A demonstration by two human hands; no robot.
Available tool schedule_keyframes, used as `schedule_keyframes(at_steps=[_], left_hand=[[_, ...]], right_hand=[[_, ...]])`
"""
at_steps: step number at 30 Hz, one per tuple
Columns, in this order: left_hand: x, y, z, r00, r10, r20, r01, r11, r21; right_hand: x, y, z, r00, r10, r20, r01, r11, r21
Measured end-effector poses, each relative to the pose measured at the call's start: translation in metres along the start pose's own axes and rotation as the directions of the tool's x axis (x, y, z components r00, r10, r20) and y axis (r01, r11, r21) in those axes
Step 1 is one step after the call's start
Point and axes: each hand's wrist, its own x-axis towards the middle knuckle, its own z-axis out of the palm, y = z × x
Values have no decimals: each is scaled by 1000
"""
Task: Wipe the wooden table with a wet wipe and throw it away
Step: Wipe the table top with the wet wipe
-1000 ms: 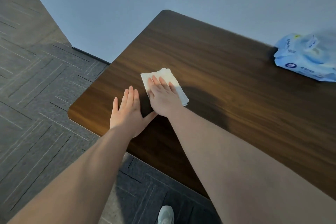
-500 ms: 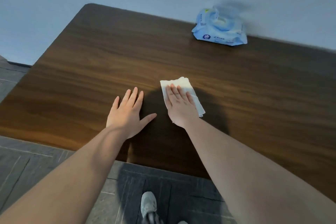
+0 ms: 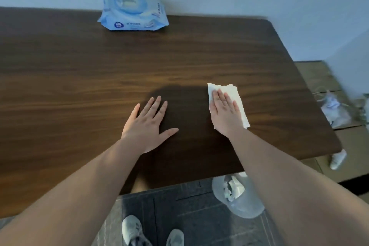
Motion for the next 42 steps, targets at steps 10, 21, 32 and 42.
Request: schedule_keyframes(at_steps=[10, 21, 32, 42], left_hand=[[29, 37, 12, 1000, 2, -23, -1, 1000, 16], [28, 39, 12, 1000, -3, -16, 3, 1000, 6], [2, 6, 14, 994, -65, -92, 60, 997, -56], [-123, -160, 26, 925, -372, -76, 358, 921, -157]], right_hand=[[-8, 119, -13, 955, 298, -6, -293, 942, 164], [-8, 138, -13, 936, 353, 4, -348, 922, 170], [-5, 10, -4, 994, 98, -57, -93, 992, 83], [-8, -208, 11, 968, -243, -59, 247, 967, 69]])
